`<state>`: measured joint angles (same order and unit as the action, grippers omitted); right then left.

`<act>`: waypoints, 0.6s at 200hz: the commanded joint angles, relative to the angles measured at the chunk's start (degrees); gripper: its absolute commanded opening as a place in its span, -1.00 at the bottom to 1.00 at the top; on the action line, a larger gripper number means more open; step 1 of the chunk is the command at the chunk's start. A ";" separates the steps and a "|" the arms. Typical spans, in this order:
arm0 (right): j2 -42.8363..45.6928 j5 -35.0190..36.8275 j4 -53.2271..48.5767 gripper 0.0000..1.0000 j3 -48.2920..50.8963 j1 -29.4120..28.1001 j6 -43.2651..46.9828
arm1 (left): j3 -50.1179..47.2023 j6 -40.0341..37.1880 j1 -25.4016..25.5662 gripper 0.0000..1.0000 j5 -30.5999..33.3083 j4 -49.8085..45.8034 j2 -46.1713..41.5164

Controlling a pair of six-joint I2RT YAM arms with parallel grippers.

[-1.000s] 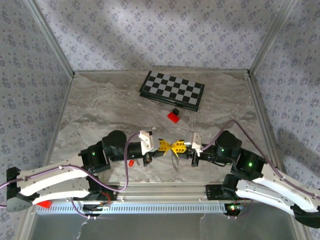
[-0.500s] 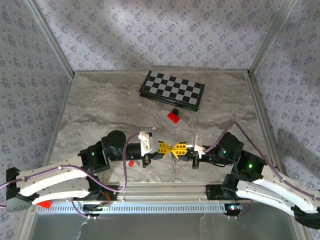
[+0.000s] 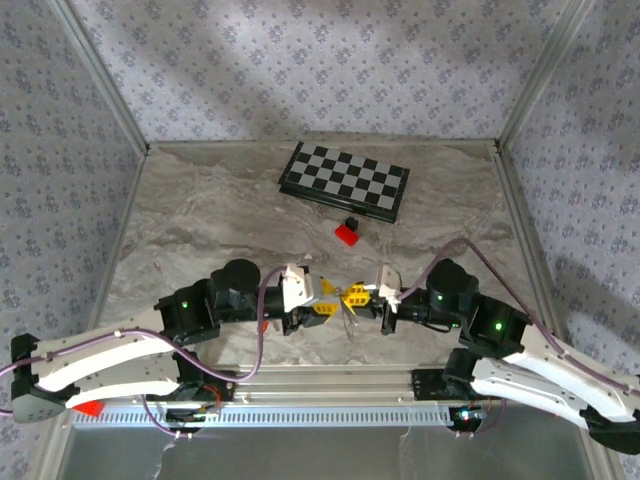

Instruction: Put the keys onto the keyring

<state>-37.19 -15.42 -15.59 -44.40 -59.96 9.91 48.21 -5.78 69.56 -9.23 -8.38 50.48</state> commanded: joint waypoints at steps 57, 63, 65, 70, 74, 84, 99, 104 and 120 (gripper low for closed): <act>-7.94 2.98 -14.86 -1.00 -10.15 -0.58 3.63 | 7.49 -4.53 0.33 -0.33 5.05 -14.18 -0.38; -8.10 2.39 -15.07 -1.00 -10.49 -0.66 3.94 | 7.65 -4.63 0.35 -0.33 4.70 -14.29 -0.25; -8.21 2.08 -15.10 -1.00 -10.52 -0.68 4.03 | 7.68 -4.67 0.39 -0.33 4.56 -14.36 -0.22; -8.21 1.42 -15.08 -1.00 -10.70 -0.77 4.14 | 7.83 -4.81 0.31 -0.33 4.35 -14.40 -0.04; -8.24 0.96 -15.06 -1.00 -10.90 -0.75 4.15 | 7.99 -4.87 0.33 -0.32 4.06 -14.53 0.04; -8.46 -0.25 -15.16 -1.00 -11.64 -0.71 4.30 | 8.25 -5.11 0.33 -0.32 3.51 -14.56 0.37; -9.24 -1.74 -15.82 -1.00 -12.63 -0.68 4.75 | 8.65 -5.36 0.31 -0.32 2.71 -14.43 0.78; -9.56 -1.99 -16.18 -1.00 -12.92 -0.69 4.93 | 8.77 -5.45 0.37 -0.33 2.34 -14.38 0.98; -10.32 -2.66 -16.73 -1.00 -13.38 -0.86 5.12 | 9.42 -5.80 0.35 -0.35 1.30 -14.47 1.86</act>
<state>-46.92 -15.25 -30.98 -54.89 -60.38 13.47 54.78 -10.13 69.54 -5.43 -22.22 51.46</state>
